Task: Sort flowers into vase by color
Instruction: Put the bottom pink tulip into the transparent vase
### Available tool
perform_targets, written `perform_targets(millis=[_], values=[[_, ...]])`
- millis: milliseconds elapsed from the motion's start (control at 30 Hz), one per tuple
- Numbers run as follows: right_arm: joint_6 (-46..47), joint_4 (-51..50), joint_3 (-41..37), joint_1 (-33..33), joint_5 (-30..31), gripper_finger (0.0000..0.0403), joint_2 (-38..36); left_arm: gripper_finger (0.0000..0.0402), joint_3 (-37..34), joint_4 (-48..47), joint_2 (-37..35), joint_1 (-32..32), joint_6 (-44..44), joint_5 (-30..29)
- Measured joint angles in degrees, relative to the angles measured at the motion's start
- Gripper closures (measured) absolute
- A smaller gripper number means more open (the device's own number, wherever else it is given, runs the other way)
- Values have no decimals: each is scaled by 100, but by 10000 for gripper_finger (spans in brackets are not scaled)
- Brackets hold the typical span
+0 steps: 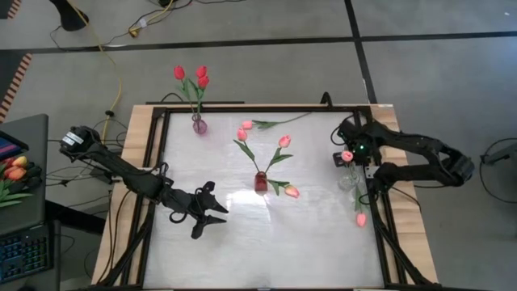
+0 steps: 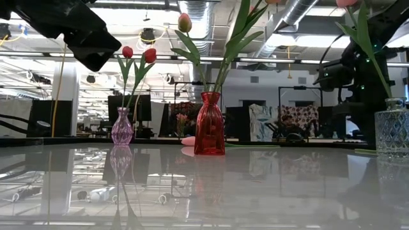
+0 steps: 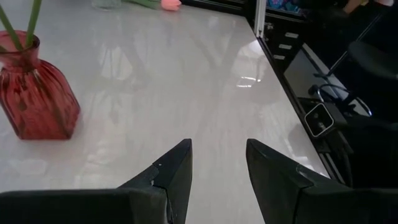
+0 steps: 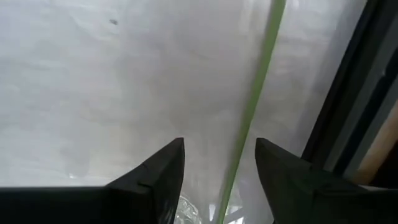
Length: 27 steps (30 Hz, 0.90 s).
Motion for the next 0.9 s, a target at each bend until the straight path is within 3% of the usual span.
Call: perform_targets(millis=[533,900], values=[[501,321,-453,332,-69,243,-13,262,2,-2,0,1,12,22],[494,515,-412,335,22,362,-9,262,2,-3,0,0,14,52]])
